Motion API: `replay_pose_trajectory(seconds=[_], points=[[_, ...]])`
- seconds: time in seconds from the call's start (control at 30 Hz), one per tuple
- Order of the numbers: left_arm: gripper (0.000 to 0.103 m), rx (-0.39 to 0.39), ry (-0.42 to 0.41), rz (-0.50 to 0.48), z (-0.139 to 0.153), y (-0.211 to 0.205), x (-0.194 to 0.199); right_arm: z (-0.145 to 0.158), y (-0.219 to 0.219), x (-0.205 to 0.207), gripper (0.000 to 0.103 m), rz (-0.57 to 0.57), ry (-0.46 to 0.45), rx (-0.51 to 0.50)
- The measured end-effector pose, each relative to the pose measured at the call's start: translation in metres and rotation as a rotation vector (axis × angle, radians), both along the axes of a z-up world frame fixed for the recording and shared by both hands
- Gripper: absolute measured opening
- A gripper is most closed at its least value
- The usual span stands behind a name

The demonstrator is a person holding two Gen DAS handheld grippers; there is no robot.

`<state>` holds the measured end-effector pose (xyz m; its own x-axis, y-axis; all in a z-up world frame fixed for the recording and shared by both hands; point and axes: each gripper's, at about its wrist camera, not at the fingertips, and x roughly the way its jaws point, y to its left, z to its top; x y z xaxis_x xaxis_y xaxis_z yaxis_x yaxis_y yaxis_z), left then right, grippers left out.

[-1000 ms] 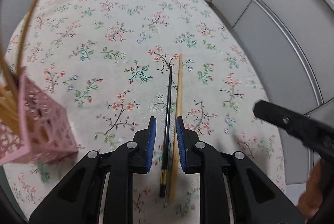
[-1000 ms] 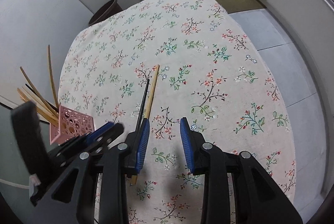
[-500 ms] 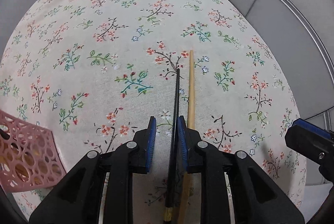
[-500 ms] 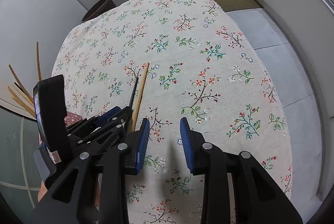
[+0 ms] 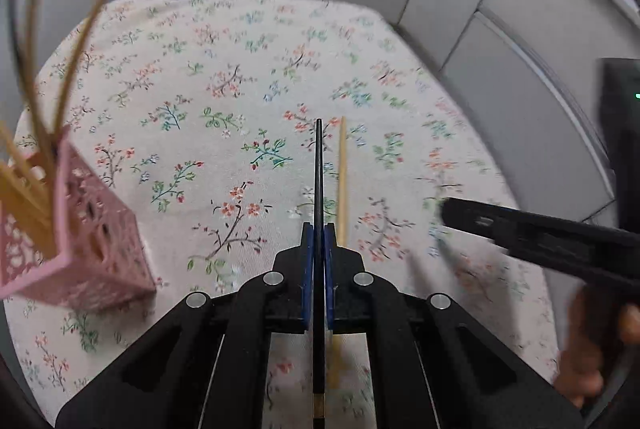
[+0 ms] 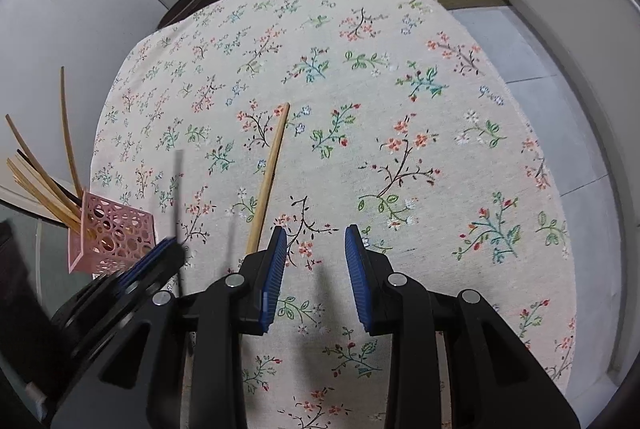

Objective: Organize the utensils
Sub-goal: 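Grasp a black brush with the left tool while the right tool grasps a chopstick, then carry both held items over the pink holder and release them inside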

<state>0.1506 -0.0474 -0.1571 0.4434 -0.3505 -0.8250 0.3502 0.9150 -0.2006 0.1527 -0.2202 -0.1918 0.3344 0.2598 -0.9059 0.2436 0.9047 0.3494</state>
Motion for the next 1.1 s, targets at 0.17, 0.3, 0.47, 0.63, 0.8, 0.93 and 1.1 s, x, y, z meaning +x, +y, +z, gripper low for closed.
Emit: replay_pose_trajectory(seconds=[0.17, 0.3, 0.47, 0.63, 0.8, 0.93, 1.1], points=[[0.004, -0.072, -0.062, 0.038, 0.027, 0.030, -0.029, -0.015, 0.011, 0.008, 0.031, 0.008, 0.028, 0.021], [0.004, -0.091, -0.104, 0.066, 0.042, 0.053, -0.045, -0.025, 0.025, 0.020, 0.031, 0.021, 0.045, 0.050], [0.004, -0.063, -0.156, 0.116, 0.057, 0.068, -0.063, -0.036, 0.044, 0.040, 0.031, 0.030, 0.052, 0.065], [0.004, -0.004, -0.209, 0.145, 0.070, 0.077, -0.076, -0.037, 0.059, 0.051, 0.031, 0.042, 0.035, 0.028], [0.004, 0.042, -0.226, 0.157, 0.077, 0.083, -0.081, -0.036, 0.082, 0.054, 0.008, 0.110, 0.037, -0.053], [0.004, 0.044, -0.222, 0.165, 0.079, 0.087, -0.082, -0.017, 0.091, 0.051, 0.008, 0.128, -0.028, -0.025], [0.004, 0.047, -0.227, 0.167, 0.078, 0.087, -0.084, 0.006, 0.101, 0.044, 0.008, 0.162, -0.104, -0.006]])
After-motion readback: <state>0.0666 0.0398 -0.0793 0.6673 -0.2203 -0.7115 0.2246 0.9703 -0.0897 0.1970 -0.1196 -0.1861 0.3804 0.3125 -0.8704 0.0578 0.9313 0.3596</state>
